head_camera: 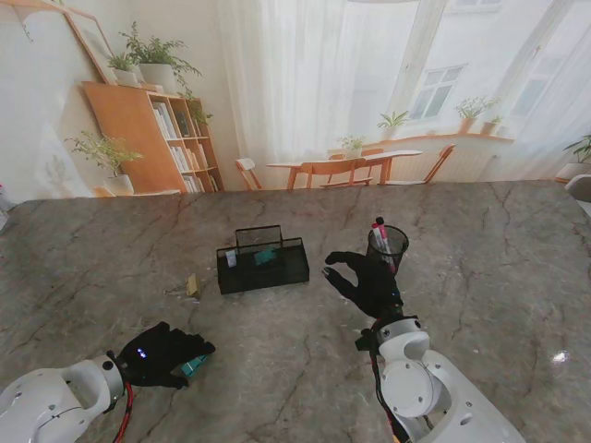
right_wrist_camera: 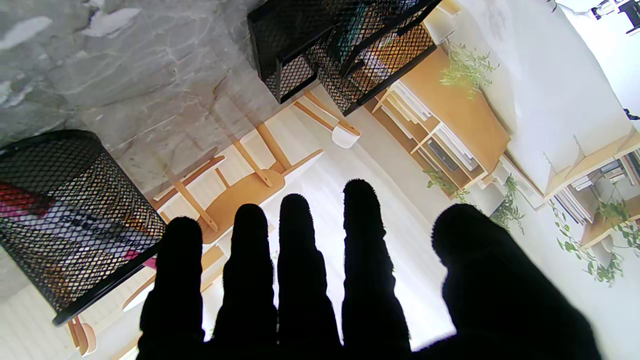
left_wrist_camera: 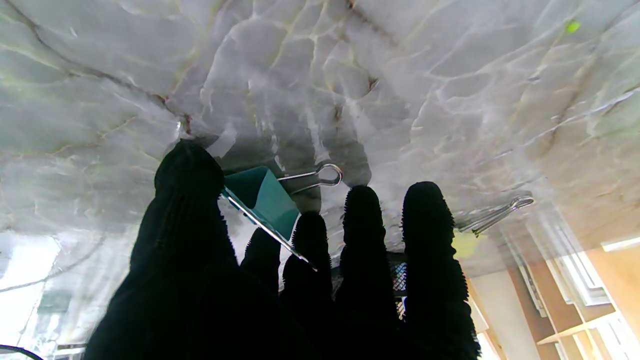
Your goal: Organize desk stationery
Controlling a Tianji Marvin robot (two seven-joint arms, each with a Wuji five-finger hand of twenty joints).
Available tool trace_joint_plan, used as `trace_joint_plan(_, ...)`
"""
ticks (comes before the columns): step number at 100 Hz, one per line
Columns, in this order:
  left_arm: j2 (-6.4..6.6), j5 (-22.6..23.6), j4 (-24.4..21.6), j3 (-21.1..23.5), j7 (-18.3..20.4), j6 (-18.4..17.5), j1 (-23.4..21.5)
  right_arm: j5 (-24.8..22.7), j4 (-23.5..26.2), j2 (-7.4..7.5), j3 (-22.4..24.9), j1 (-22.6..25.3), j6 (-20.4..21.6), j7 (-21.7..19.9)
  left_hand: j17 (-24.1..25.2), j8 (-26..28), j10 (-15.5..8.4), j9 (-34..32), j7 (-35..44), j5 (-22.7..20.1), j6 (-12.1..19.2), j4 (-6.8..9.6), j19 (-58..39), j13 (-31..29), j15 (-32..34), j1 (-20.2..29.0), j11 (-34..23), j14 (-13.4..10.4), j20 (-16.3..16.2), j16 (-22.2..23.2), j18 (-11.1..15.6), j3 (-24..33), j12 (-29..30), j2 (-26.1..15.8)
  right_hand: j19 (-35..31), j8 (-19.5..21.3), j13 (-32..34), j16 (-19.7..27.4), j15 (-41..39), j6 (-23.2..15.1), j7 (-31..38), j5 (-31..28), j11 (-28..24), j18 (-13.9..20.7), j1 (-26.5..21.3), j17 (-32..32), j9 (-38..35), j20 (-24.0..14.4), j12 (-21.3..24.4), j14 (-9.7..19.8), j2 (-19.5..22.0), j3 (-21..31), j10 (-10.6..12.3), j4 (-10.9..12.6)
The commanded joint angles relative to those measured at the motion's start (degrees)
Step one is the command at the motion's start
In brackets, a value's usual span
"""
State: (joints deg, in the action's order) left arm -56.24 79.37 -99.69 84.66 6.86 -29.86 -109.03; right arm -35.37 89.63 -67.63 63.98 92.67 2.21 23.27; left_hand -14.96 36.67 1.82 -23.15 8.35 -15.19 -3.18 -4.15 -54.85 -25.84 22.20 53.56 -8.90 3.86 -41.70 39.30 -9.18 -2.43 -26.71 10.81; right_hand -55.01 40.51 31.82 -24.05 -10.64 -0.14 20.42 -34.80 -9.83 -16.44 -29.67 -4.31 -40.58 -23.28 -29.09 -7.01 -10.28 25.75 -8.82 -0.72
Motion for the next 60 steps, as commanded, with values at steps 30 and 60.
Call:
trace_joint_plan(30, 0.02, -2.4, 2.9, -2.1, 0.0, -0.5, 1.5, -0.2, 0.4, 0.07, 0.3, 0.5, -0.3, -0.6, -12.9, 13.9, -2.0, -11.8, 22.4, -7.4, 3.2, 1.50, -5.1, -13.8, 9.6, 11.0, -15.6, -6.4, -1.2, 5.6, 12.8, 1.2, -8.9, 2.4, -0.8, 1.2, 0.1, -0.7, 0.2, 0.2, 0.2, -0.8, -0.9, -0.2, 0.2, 0.3, -0.2, -1.0, -1.0, -0.1, 1.5, -2.0, 0.1, -0.2)
trace_joint_plan(60, 0.25, -2.7, 1.1, -0.3, 6.0, -2.4, 0.0, -0.2, 0.5, 0.10, 0.3, 0.5, -0.4, -0.8, -4.9, -4.1, -1.1, -5.3, 5.0, -4.2, 3.0, 1.75, 2.0, -8.3, -2.6, 7.0, -3.2, -2.9, -1.7, -1.5, 2.0, 1.2, 1.3, 2.7, -0.8, 1.2, 0.1, -0.7, 0.1, 0.2, 0.2, -0.7, -0.9, -0.3, 0.2, 0.2, -0.2, -1.0, -1.0, -0.1, 1.6, -2.0, 0.1, -0.2)
